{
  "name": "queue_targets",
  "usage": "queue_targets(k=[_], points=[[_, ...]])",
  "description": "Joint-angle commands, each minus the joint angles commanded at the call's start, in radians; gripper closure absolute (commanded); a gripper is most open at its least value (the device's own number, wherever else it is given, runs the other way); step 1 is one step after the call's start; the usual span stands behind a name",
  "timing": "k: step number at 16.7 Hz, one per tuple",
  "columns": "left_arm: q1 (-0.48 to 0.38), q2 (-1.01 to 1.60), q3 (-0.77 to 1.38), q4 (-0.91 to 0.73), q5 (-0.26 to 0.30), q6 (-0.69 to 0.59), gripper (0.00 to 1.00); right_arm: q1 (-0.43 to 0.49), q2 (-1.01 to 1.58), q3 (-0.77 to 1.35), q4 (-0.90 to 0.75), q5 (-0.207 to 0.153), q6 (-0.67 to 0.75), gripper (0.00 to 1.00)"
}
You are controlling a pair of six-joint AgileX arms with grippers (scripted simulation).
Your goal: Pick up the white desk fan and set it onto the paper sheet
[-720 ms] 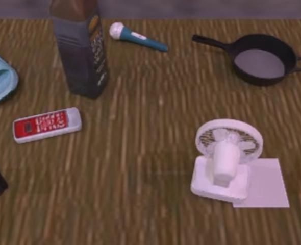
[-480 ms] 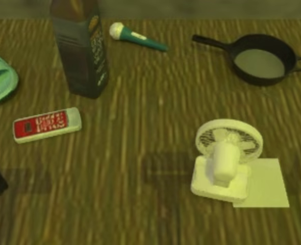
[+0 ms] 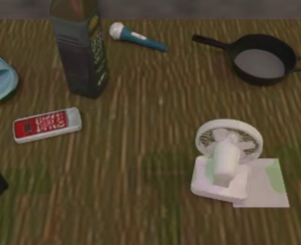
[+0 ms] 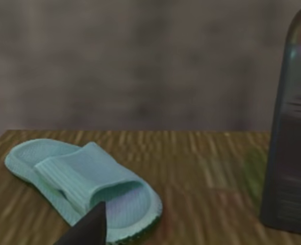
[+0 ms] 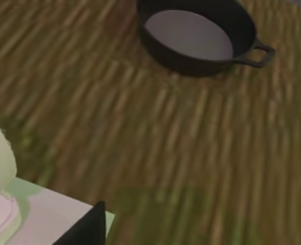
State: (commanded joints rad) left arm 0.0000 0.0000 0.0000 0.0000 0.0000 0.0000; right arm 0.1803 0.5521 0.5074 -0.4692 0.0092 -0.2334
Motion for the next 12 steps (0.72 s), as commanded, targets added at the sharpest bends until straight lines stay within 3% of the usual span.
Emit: queue_targets(k=[12], points=[[0.000,0.000,0.000,0.000,0.000,0.000,0.00,0.335,1.145,1.117,-0.831,0.013,-0.398,0.00]])
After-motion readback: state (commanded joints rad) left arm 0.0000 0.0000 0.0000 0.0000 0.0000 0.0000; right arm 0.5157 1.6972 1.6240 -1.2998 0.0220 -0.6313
